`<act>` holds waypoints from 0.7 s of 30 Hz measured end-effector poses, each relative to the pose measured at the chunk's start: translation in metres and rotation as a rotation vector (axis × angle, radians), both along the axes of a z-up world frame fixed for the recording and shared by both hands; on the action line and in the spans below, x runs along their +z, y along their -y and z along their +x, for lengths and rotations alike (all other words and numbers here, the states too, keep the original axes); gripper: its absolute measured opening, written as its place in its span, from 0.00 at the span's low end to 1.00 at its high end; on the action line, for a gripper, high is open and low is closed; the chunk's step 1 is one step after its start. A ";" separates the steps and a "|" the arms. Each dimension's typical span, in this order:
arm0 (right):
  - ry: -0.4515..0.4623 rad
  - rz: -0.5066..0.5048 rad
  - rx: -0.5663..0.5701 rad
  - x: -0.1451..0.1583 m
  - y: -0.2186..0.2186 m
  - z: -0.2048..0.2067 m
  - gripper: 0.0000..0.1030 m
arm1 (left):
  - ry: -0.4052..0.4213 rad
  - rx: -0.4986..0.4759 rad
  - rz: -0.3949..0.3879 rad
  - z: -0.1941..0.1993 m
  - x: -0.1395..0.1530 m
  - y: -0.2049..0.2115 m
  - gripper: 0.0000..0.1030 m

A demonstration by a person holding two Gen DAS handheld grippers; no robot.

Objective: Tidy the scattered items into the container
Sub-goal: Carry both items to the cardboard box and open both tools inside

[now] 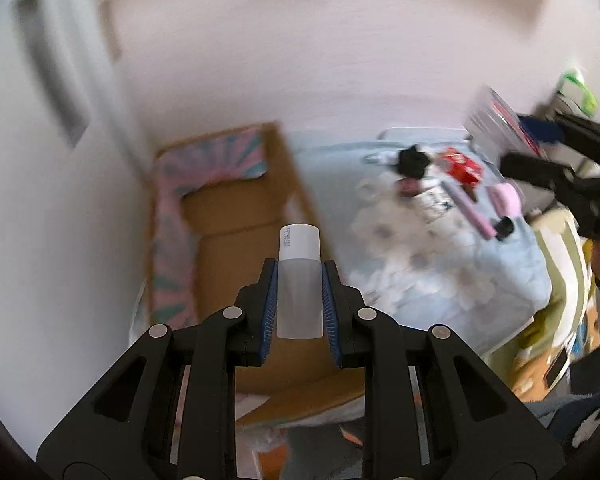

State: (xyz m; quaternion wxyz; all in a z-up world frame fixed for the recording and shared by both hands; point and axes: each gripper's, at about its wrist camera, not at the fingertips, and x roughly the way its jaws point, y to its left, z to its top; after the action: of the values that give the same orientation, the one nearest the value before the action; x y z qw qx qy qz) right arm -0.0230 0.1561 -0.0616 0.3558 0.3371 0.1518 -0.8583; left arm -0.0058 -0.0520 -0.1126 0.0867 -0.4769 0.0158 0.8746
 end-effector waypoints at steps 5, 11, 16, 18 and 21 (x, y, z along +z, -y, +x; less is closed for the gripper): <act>0.076 -0.002 0.103 -0.016 0.081 -0.032 0.48 | 0.051 0.070 0.062 -0.004 -0.036 0.028 0.18; 0.190 0.056 0.147 -0.055 0.175 -0.082 0.48 | 0.117 0.101 0.126 -0.015 -0.070 0.043 0.18; 0.254 0.168 0.185 -0.104 0.223 -0.108 0.48 | 0.164 0.105 0.115 -0.023 -0.090 0.046 0.19; 0.263 0.209 0.190 -0.120 0.234 -0.114 0.48 | 0.172 0.100 0.113 -0.024 -0.095 0.044 0.19; 0.285 0.241 0.194 -0.138 0.247 -0.122 0.48 | 0.182 0.096 0.123 -0.025 -0.099 0.044 0.19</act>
State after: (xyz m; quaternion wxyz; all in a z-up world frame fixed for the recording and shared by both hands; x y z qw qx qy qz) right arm -0.1446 -0.0905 -0.1993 0.4116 0.4789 0.2334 -0.7394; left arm -0.0303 -0.0959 -0.2114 0.0750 -0.5484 -0.0684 0.8300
